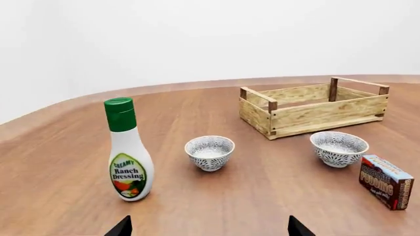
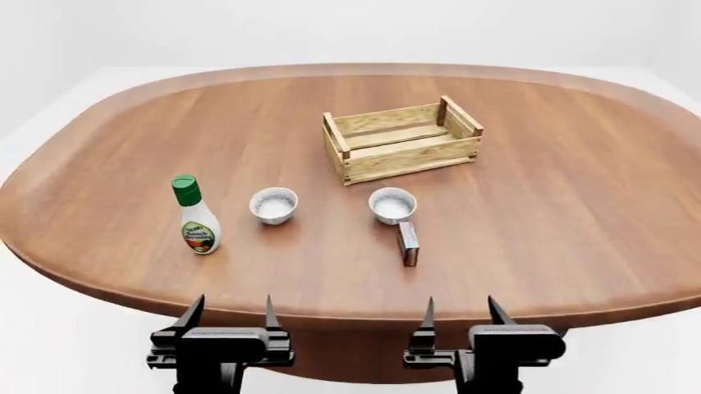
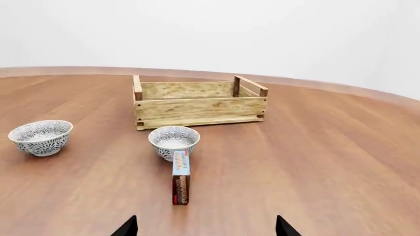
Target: Stack the right bowl on the left bowl and place them in the tray.
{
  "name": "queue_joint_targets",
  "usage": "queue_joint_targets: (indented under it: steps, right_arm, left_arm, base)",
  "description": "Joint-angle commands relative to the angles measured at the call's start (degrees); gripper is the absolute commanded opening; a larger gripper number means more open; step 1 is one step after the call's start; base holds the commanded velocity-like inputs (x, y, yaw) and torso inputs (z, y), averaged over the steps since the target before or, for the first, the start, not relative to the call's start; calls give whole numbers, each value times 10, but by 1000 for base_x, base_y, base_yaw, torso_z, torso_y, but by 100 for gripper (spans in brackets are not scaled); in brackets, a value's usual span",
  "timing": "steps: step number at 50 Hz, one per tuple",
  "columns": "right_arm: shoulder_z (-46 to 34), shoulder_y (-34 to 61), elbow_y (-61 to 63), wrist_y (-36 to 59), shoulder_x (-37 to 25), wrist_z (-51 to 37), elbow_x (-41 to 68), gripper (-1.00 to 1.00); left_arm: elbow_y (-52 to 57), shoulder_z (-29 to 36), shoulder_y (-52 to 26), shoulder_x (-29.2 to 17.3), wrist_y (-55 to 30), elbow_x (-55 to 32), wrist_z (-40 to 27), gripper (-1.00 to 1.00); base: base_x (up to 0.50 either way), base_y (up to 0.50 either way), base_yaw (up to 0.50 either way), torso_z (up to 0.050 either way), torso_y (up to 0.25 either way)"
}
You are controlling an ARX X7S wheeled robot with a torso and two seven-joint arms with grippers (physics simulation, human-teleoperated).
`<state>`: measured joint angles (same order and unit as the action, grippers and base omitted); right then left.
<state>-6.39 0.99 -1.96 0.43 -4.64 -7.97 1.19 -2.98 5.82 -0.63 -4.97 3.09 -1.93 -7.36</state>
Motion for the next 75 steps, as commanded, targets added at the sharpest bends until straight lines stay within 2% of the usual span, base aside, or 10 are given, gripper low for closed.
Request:
queue_joint_targets:
  steps: [1,47,51,52,54,56,58,62,71,75]
  right_arm:
    - [-7,3,-4,-1,-7,-5,15,100]
    - [-30,8,20,37,-28,-42,43,100]
    - [-19,22,189,214,-59,-35,90,100]
    - [-19,35,238,258,-72,-35,92,100]
    - [-4,72,301,361,-87,-38,120,100]
    - [29,136,373,480,-104,-38,163,100]
    - [46,175,394,533,-111,-37,184,100]
    - [58,231,419,593,-127,-41,198,100]
    - [64,248,421,602,-133,-45,200,100]
    - [70,279,417,638,-130,-41,218,100]
  left_arm:
    - [-5,10,-3,-7,4,-4,-11,100]
    - [14,33,-5,-30,-23,-27,-37,100]
    - [215,21,-44,-49,-242,-56,-48,100]
    - [219,21,-45,-50,-276,-57,-49,100]
    - [308,1,-120,-58,-442,-100,-51,100]
    - [348,-10,-181,-63,-530,-124,-51,100]
    - [362,-35,-267,-58,-631,-158,-50,100]
    - [344,-40,-319,-59,-645,-163,-48,100]
    - [355,-38,-326,-60,-652,-171,-48,100]
    - [358,-50,-361,-54,-703,-191,-47,100]
  base:
    - [0,0,0,0,0]
    - [32,121,0,0,0]
    - [0,0,0,0,0]
    - [0,0,0,0,0]
    - [0,0,0,0,0]
    - [0,0,0,0,0]
    - [0,0,0,0,0]
    - [0,0,0,0,0]
    - [0,0,0,0,0]
    - [0,0,0,0,0]
